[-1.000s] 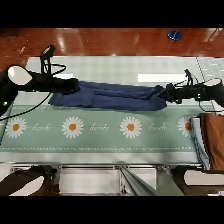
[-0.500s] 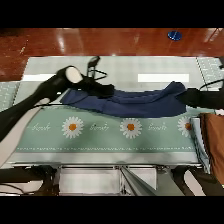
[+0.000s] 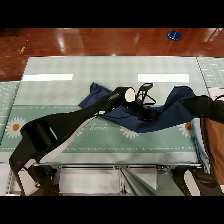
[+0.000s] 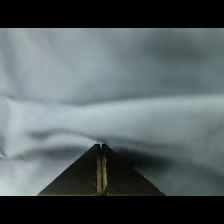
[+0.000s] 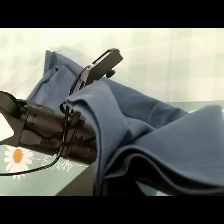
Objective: Fold the shirts.
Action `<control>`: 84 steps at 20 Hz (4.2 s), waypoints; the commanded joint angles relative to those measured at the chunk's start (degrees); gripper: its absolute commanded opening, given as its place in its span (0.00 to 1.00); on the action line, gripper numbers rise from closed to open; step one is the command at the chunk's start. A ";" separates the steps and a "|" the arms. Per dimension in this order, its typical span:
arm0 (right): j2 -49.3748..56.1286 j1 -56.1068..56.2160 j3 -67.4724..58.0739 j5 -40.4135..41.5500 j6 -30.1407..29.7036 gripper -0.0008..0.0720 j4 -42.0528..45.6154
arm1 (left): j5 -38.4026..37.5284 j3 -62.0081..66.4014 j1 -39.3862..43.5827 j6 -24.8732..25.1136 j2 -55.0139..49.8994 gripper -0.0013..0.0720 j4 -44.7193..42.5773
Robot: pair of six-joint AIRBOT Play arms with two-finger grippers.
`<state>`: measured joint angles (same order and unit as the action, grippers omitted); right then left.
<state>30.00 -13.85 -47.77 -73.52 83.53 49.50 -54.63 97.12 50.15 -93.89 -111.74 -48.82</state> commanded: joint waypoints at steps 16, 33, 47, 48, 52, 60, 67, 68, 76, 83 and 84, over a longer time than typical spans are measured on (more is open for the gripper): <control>51.39 36.06 -27.96 21.79 -2.91 0.04 -10.34 | -13.16 -19.65 -43.58 1.92 55.12 0.04 -30.18; 56.08 24.13 -42.40 -3.89 0.13 0.58 -3.52 | 1.53 -51.30 -50.99 1.68 67.69 0.04 -18.64; 27.19 15.50 25.57 36.87 4.15 0.58 -16.52 | -0.39 -56.52 -43.45 1.64 68.26 0.04 -18.60; 30.49 15.50 25.55 36.00 -1.16 0.58 -22.99 | -0.22 -56.52 -43.45 1.64 68.11 0.04 -18.60; 41.64 15.50 25.18 30.47 -16.76 0.58 -39.04 | 0.13 -56.52 -43.45 1.62 67.52 0.04 -18.58; 53.68 23.19 10.38 27.43 -16.37 0.56 -38.29 | 0.28 -56.52 -43.45 1.62 65.68 0.04 -17.49; 58.07 30.08 -12.11 19.12 -5.99 0.04 -13.27 | 0.42 -56.52 -43.45 1.66 65.59 0.04 -17.14; 57.11 29.92 -16.37 17.49 -2.38 0.04 -6.47 | 0.46 -56.52 -43.45 1.66 65.59 0.04 -17.14; 47.91 18.12 -41.07 2.05 5.97 0.04 10.97 | 0.98 -56.52 -43.45 1.66 65.13 0.04 -17.14; 39.45 -6.82 -47.50 -7.85 8.85 0.04 10.93 | 1.88 -56.52 -43.39 1.64 64.96 0.04 -17.11; 38.38 -10.75 -47.50 -9.68 9.09 0.04 10.86 | 2.32 -56.52 -43.34 1.66 64.96 0.04 -17.11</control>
<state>71.68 -14.52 -93.69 -77.82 91.20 60.05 -53.17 40.62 6.74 -92.20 -46.76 -65.93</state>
